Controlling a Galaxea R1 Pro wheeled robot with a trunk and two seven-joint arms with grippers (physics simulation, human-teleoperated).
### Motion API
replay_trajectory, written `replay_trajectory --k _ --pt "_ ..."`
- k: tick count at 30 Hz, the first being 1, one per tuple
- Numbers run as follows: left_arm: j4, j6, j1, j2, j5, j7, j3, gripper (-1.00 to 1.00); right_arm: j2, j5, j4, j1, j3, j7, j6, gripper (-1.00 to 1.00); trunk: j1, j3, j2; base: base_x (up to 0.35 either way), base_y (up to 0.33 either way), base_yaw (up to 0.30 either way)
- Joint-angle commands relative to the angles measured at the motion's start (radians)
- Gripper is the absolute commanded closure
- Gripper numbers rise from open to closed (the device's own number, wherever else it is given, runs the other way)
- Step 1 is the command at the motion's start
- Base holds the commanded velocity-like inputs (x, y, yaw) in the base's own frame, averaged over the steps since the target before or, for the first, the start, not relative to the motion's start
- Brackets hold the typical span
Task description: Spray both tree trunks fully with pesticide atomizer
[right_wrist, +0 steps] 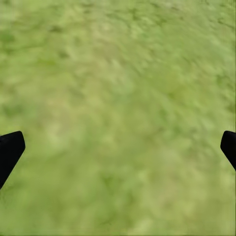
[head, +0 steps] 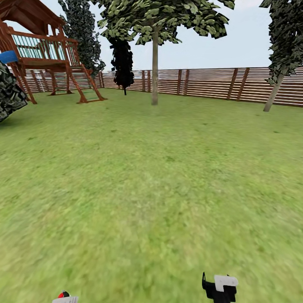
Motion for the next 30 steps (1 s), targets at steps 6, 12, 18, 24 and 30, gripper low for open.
replay_trajectory --k 6,12,18,24,30 --pt "0.001 -0.003 -0.001 0.000 0.003 -0.010 0.008 1.00 0.000 0.010 0.001 -0.001 -0.007 -0.005 -0.002 -1.00 0.000 -0.001 0.000 0.338 0.000 0.000" --pt "0.001 -0.003 -0.001 0.000 0.004 -0.011 0.009 1.00 0.000 0.010 0.001 -0.001 -0.007 -0.005 -0.002 -1.00 0.000 -0.001 0.000 0.338 0.000 0.000" --pt "0.001 -0.003 -0.001 0.001 0.004 -0.010 0.009 1.00 0.000 0.010 0.001 -0.001 -0.007 -0.005 -0.002 -1.00 0.000 -0.001 0.000 0.338 0.000 0.000" --pt "0.001 -0.003 -0.001 0.001 0.004 -0.010 0.009 1.00 0.000 0.010 0.001 -0.001 -0.007 -0.005 -0.002 -1.00 0.000 -0.001 0.000 0.338 0.000 0.000" --pt "0.001 -0.003 -0.001 0.001 0.004 -0.010 0.009 1.00 0.002 0.010 0.001 -0.001 -0.007 -0.005 -0.002 -1.00 0.000 -0.001 0.000 0.338 0.000 -0.109"
